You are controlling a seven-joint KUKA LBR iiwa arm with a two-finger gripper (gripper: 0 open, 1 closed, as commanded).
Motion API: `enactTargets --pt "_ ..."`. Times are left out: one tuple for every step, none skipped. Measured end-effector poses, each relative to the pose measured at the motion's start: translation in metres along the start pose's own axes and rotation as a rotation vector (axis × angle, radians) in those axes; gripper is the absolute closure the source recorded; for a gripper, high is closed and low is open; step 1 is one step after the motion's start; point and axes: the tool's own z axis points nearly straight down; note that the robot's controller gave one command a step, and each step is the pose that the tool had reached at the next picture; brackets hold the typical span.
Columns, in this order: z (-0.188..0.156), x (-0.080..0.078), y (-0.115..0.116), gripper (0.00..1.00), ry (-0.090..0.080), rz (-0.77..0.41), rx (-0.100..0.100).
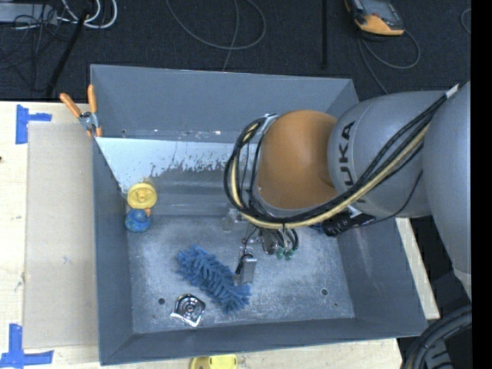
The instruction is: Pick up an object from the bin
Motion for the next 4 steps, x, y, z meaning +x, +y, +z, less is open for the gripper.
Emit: enactTargets --pt "-0.005 -0.002 0.0 0.0 -0.008 0.002 -0.001" --pt "0.021 -0.007 0.012 0.0 -0.015 -0.111 0.001" --pt "0.053 0.004 0.036 0.0 -0.006 -0.171 0.001" --pt "0.063 0.002 0.053 1.0 0.0 -0.232 0.001"
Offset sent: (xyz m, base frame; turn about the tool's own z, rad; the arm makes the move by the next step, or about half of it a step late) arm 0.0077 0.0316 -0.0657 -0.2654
